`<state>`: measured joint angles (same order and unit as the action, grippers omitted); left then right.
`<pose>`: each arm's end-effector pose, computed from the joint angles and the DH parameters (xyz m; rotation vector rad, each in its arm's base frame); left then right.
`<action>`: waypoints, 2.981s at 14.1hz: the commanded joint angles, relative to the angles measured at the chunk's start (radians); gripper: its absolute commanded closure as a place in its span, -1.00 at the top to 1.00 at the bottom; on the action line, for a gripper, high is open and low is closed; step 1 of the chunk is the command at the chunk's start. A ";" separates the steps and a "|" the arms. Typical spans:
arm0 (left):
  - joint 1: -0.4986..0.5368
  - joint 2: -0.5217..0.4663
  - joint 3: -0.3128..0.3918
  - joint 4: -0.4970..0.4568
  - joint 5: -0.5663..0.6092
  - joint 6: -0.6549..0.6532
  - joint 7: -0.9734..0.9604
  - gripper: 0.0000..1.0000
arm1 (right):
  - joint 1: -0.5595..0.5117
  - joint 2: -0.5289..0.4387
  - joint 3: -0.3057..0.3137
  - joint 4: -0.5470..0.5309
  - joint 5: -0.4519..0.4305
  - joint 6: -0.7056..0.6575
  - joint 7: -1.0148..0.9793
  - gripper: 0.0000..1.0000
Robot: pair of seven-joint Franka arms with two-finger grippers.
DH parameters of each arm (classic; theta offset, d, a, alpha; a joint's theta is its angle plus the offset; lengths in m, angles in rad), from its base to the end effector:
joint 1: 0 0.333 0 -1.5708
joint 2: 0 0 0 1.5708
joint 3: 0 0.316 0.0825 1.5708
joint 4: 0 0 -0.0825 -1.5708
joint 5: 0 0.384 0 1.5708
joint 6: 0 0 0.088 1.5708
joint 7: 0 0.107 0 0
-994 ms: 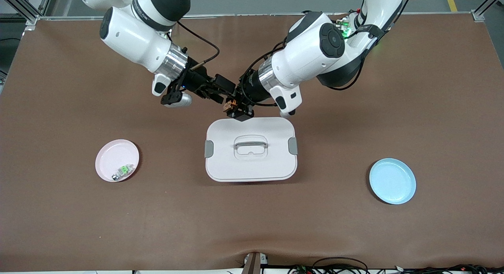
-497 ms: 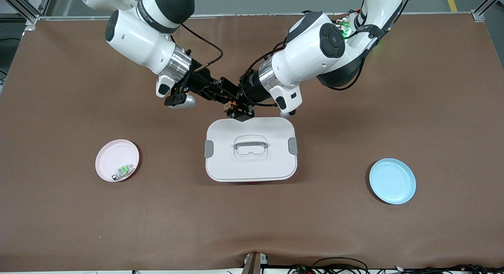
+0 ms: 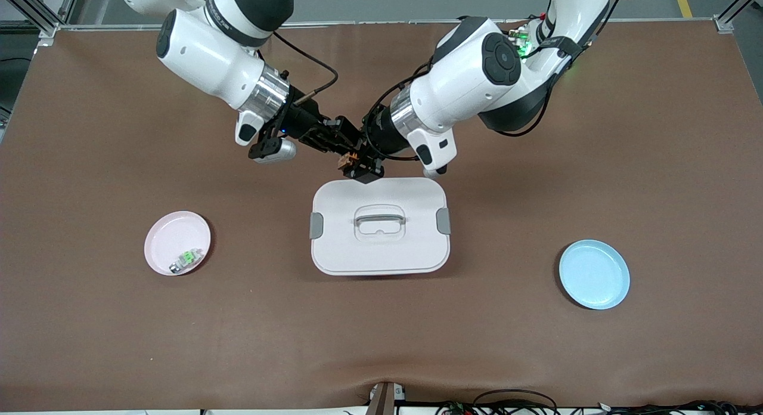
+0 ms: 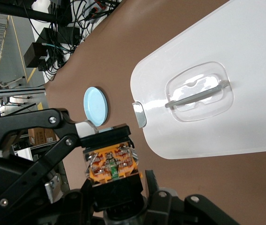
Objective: Transfer orange switch to right arm and place
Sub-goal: 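Close the right gripper on the switch block, then open the left gripper and withdraw while the right gripper carries the switch, then lower the switch block onto the white plate with the right gripper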
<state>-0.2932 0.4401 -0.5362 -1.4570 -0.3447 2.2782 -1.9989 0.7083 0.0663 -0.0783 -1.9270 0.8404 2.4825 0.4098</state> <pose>0.5254 -0.4823 0.5108 1.9463 1.6929 -0.5888 0.4979 0.3605 0.5064 -2.3141 0.3889 -0.0876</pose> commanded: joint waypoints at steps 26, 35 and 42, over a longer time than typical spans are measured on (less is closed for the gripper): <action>0.252 -0.190 0.001 -0.255 0.033 -0.005 0.464 1.00 | -0.424 0.000 -0.020 -0.018 -0.661 -0.499 -1.059 -1.00; 0.492 -0.282 0.005 -0.315 0.226 -0.275 1.154 1.00 | -0.677 0.041 -0.020 -0.272 -0.666 -0.123 -1.796 -1.00; 0.675 -0.267 0.007 -0.307 0.433 -0.347 1.768 1.00 | -0.773 0.153 -0.020 -0.308 -0.664 0.033 -2.008 -1.00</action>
<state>0.3508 0.1878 -0.5207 -1.7535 0.0465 1.9432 -0.3447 -0.0348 0.2007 -0.1154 -2.2311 0.1898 2.4899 -1.5769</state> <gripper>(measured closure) 0.000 0.555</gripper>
